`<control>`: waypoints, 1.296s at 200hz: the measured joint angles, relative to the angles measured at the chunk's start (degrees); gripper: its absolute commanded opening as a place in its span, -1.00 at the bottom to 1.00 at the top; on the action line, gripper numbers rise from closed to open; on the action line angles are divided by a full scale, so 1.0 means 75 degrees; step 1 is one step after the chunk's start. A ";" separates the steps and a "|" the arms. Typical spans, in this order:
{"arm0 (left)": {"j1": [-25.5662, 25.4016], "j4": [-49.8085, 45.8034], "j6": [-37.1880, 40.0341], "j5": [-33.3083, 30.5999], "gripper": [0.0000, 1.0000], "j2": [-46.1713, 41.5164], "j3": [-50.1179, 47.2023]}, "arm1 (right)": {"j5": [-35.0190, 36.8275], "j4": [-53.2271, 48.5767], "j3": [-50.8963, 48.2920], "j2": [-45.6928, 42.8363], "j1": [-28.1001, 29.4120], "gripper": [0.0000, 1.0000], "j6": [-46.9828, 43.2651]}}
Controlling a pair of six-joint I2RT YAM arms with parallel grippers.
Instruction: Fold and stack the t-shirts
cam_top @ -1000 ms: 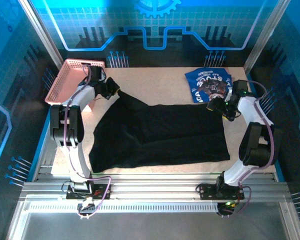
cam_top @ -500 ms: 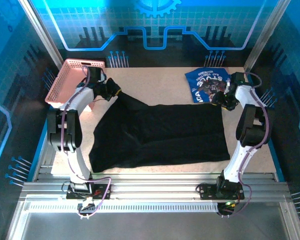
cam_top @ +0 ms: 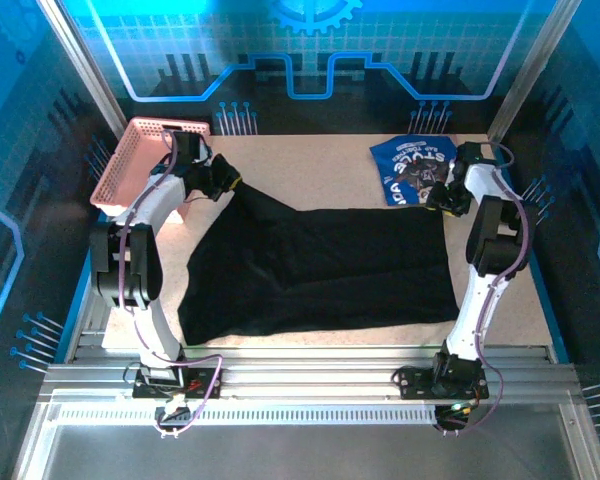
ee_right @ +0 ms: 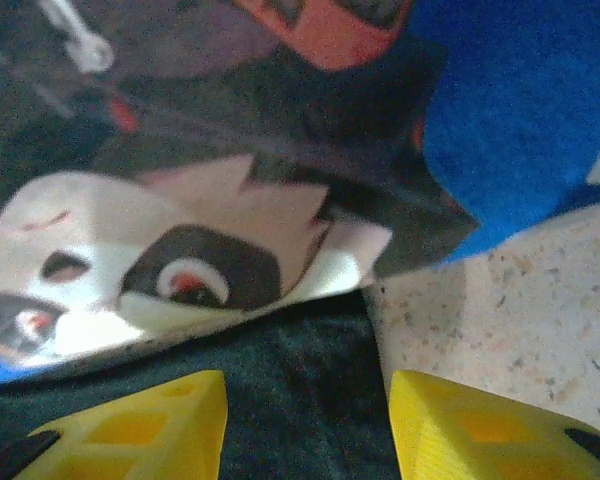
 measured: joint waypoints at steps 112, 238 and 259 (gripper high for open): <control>-0.0012 -0.0064 -0.0003 0.0000 -1.00 -0.0099 -0.0050 | 0.0382 -0.0423 0.1035 0.0828 0.0274 -1.00 0.0009; -0.0012 -0.0020 -0.0490 0.0271 -1.00 -0.0495 -0.0093 | 0.0160 -0.0070 0.0047 -0.1134 0.0271 -1.00 0.0015; -0.0012 0.0076 -0.0662 0.0335 -1.00 -0.0965 -0.0393 | 0.0111 0.0032 -0.0388 -0.1408 0.0251 -1.00 0.0015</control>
